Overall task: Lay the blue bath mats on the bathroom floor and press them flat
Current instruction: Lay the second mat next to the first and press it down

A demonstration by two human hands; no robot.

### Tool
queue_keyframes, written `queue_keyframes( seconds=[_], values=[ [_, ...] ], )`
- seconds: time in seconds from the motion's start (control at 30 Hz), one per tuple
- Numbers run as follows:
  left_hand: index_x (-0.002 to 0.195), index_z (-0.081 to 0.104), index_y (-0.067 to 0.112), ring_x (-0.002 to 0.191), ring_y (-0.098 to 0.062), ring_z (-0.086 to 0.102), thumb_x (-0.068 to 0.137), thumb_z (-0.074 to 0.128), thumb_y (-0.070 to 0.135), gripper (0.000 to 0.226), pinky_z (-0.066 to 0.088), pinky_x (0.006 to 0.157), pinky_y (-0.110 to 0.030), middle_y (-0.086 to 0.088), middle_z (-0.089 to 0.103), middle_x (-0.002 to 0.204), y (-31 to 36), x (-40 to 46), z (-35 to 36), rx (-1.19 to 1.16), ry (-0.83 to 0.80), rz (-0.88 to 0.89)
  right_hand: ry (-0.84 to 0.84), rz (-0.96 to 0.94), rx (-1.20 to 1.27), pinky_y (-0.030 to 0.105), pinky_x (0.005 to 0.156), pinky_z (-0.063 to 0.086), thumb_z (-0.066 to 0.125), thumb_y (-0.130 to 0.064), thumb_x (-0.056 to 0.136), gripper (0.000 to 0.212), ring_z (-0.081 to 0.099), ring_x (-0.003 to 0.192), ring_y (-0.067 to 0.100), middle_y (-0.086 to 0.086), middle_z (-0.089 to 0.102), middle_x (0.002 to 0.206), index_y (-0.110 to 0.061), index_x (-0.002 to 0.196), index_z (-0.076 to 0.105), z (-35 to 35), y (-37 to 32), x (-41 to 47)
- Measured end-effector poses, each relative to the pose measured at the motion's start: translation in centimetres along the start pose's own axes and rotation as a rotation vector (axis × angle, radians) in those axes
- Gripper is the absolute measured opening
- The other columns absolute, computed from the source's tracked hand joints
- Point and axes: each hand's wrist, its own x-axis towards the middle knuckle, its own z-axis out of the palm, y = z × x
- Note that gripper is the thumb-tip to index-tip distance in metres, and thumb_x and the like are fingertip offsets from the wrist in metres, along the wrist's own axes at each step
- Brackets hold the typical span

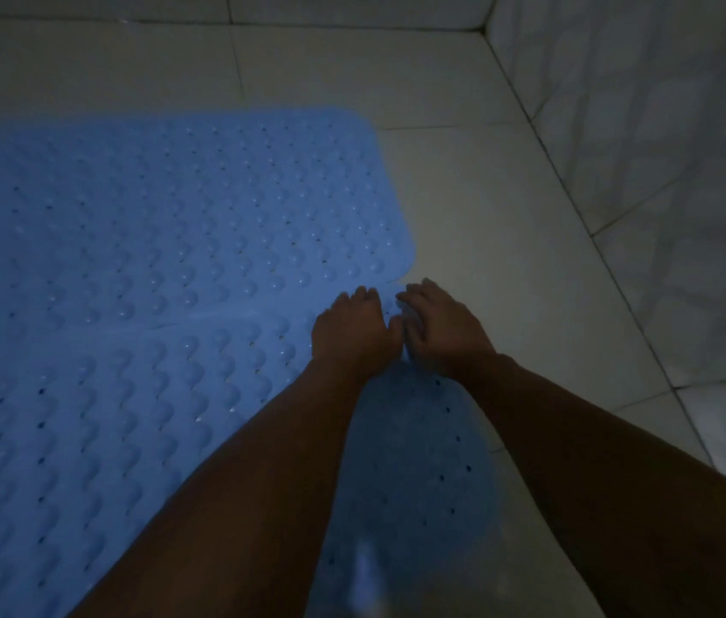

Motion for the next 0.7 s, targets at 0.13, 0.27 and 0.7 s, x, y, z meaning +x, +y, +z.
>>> queue_keyframes(
  seconds=[0.13, 0.27, 0.7],
  values=[
    [0.149, 0.051, 0.014, 0.151, -0.036, 0.032, 0.098, 0.028, 0.050, 0.066, 0.036, 0.118, -0.051, -0.010, 0.050, 0.155, -1.9, -3.0, 1.2, 0.016, 0.186, -0.002, -0.141, -0.103, -0.077, 0.049, 0.127, 0.016, 0.023, -0.046, 0.096, 0.075, 0.011, 0.157, 0.025, 0.013, 0.013, 0.168, -0.006, 0.159, 0.025, 2.8, -1.8, -1.7],
    [0.151, 0.049, 0.017, 0.156, -0.035, 0.023, 0.104, 0.034, 0.047, 0.058, 0.032, 0.119, -0.055, -0.009, 0.043, 0.160, -3.8, -4.4, 3.0, 0.061, 0.232, 0.006, -0.079, -0.105, -0.179, 0.056, 0.125, 0.016, 0.030, -0.049, 0.096, 0.080, 0.013, 0.156, 0.033, 0.021, 0.015, 0.167, 0.002, 0.157, 0.023, 5.2, -2.3, -2.5],
    [0.137, 0.062, 0.016, 0.148, -0.034, 0.039, 0.105, 0.038, 0.045, 0.050, 0.041, 0.105, -0.050, -0.007, 0.057, 0.149, -6.2, -3.5, 3.1, 0.132, 0.463, 0.000, 0.026, -0.096, -0.179, 0.051, 0.127, 0.010, 0.028, -0.062, 0.101, 0.082, 0.007, 0.158, 0.023, 0.013, 0.013, 0.169, -0.004, 0.159, 0.021, 6.9, -1.9, -2.4]
  ],
)
